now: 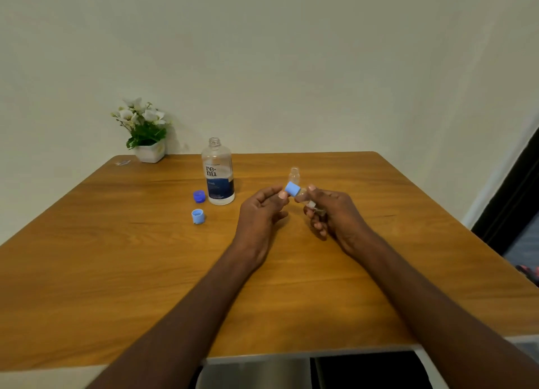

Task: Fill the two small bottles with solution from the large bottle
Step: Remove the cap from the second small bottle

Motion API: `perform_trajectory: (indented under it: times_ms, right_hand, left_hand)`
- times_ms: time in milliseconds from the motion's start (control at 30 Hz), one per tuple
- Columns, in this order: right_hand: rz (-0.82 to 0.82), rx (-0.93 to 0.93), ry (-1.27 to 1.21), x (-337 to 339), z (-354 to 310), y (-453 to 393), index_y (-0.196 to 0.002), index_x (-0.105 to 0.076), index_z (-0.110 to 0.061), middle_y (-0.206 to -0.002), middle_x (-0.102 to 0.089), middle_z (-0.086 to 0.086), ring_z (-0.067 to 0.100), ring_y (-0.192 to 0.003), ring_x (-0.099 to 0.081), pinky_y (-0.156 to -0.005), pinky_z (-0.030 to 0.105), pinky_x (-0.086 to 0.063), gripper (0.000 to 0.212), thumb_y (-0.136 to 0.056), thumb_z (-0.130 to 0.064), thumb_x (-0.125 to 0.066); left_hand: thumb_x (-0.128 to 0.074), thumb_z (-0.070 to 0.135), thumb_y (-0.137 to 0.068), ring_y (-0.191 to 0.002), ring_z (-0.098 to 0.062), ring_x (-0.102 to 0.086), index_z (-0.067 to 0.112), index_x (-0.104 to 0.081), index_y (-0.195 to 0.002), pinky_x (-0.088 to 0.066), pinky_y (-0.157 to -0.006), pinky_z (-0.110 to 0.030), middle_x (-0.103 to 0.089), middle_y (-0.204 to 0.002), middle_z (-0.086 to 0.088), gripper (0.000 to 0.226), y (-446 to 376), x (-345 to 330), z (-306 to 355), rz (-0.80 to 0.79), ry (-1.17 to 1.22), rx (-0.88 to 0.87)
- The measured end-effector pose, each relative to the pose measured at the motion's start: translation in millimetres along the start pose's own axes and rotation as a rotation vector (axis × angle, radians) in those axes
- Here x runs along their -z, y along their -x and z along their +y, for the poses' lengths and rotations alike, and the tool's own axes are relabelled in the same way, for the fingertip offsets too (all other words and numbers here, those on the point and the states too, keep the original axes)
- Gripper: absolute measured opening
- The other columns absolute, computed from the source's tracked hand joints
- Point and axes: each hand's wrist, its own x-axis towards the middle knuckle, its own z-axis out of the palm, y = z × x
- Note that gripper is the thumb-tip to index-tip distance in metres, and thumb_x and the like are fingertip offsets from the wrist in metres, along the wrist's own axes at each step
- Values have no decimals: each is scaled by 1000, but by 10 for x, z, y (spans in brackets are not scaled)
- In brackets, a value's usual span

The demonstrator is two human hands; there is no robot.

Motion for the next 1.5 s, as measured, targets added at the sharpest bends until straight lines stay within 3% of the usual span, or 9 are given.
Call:
perform_trajectory:
  times_ms: [267, 400, 600, 800, 1067, 1233, 1333, 1400, 1500]
  right_hand:
    - [-20, 20, 121, -147, 26, 102, -107, -72, -1, -59, -51, 5, 15, -47, -37, -45, 26, -27, 50, -103, -49, -59]
    - [-27, 13, 103, -103, 31, 69, -99, -74, -9, -64, -60, 11, 18, -47, -45, -44, 26, -34, 40, -100, -47, -65]
    - [-38, 70, 80, -94, 55, 51, -77, -75, -21, -65, -61, 10, 16, -47, -48, -39, 24, -35, 26, -98, -36, -71]
    - [23, 125, 62, -57, 107, 38, -109, -78, -9, -75, -64, 12, 16, -58, -51, -46, 25, -40, 28, -91, -30, -80]
    - [120, 279, 196, -121, 126, 88, -112, -79, -11, -84, -76, -3, 8, -72, -64, -59, 18, -49, 29, -88, -26, -83]
    - [173, 366, 348, -114, 169, 79, -115, -79, -19, -100, -78, -6, 15, -88, -69, -76, 30, -58, 34, -86, -35, -84]
    - [173, 345, 369, -140, 142, 95, -121, -75, -20, -91, -77, -3, 17, -77, -68, -65, 29, -58, 35, -91, -37, -78]
    - [119, 196, 266, -161, 97, 95, -126, -68, -15, -78, -73, 4, 17, -61, -63, -49, 25, -49, 40, -97, -43, -69]
    - [35, 67, 186, -142, 88, 65, -113, -72, -6, -67, -66, 12, 18, -52, -55, -43, 23, -38, 43, -102, -46, -61]
  left_hand:
    - [-75, 5, -89, -96, -21, -71, 3, -71, -121, -58, -77, -29, -78, -108, -13, 32, 57, 55, 52, 49, 101, 128]
    - [-74, 8, -90, -85, -14, -69, 0, -73, -111, -59, -76, -24, -78, -92, -7, 22, -10, 66, 52, 78, 230, 161]
    - [-68, -1, -93, -88, -14, -74, -1, -68, -124, -60, -76, -24, -78, -103, -11, 31, -36, 83, 48, 118, 347, 185]
    - [-68, -4, -92, -96, -19, -74, 0, -69, -126, -60, -75, -24, -76, -116, -15, 34, -34, 47, 32, 181, 339, 143]
    - [-68, -2, -93, -98, -20, -74, 3, -71, -122, -59, -80, -27, -76, -115, -14, 30, -15, 32, 14, 215, 274, 101]
    - [-68, -1, -93, -102, -22, -74, 2, -69, -125, -60, -77, -26, -76, -116, -14, 32, -7, 23, 32, 227, 283, 109]
    - [-66, -2, -95, -98, -21, -73, 2, -69, -123, -61, -80, -27, -76, -113, -15, 28, -8, 34, 47, 211, 309, 130]
    - [-66, -2, -95, -94, -19, -72, 1, -69, -122, -61, -81, -27, -76, -111, -14, 27, -3, 36, 54, 202, 320, 131]
    - [-67, -2, -94, -92, -18, -72, 1, -68, -122, -60, -82, -27, -76, -107, -12, 28, -7, 34, 39, 207, 307, 112]
